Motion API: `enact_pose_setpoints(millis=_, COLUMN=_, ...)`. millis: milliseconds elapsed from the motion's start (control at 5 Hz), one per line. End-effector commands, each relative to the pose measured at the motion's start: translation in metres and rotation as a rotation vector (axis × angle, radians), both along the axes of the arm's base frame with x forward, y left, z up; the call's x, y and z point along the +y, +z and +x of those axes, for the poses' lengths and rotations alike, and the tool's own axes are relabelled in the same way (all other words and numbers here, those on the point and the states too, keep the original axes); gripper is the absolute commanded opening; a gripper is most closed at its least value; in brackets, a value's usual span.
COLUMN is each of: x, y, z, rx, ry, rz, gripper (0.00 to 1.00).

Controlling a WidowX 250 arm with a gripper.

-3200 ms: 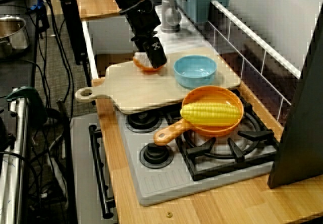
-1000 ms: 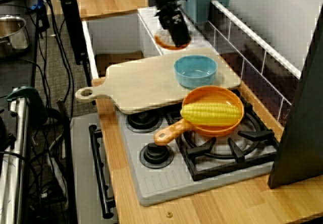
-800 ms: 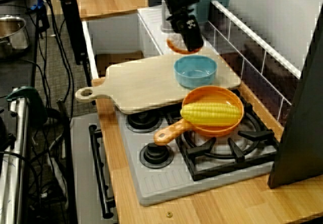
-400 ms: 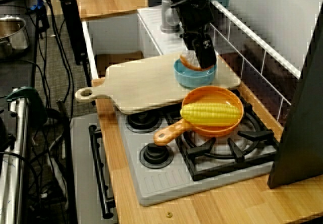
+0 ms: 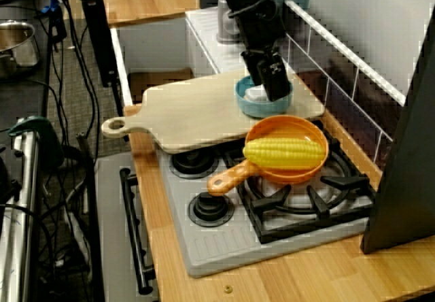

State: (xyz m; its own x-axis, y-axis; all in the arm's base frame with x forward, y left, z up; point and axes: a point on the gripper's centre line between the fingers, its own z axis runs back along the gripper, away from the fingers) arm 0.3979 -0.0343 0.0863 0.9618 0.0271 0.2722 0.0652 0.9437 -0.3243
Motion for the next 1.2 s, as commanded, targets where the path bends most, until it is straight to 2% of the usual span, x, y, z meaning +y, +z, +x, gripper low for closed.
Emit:
enact_pose_setpoints(millis=0, x=0.017, y=0.049, z=-0.016, rx=-0.085, ry=0.003, rz=-0.024, gripper=1.00)
enact_pose_setpoints(millis=400, x=0.029, y=0.068, z=-0.033, rx=-0.103, ry=0.004, rz=-0.057, gripper=1.00)
enact_pose_setpoints(millis=600, x=0.037, y=0.070, z=-0.044, rx=-0.112, ry=0.007, rz=-0.066, gripper=1.00)
enact_pose_setpoints(millis=800, x=0.034, y=0.065, z=-0.054, rx=-0.111, ry=-0.047, rz=-0.045, gripper=1.00)
enact_pose_setpoints(millis=1000, x=0.023, y=0.056, z=-0.061, rx=-0.091, ry=-0.115, rz=0.003, gripper=1.00)
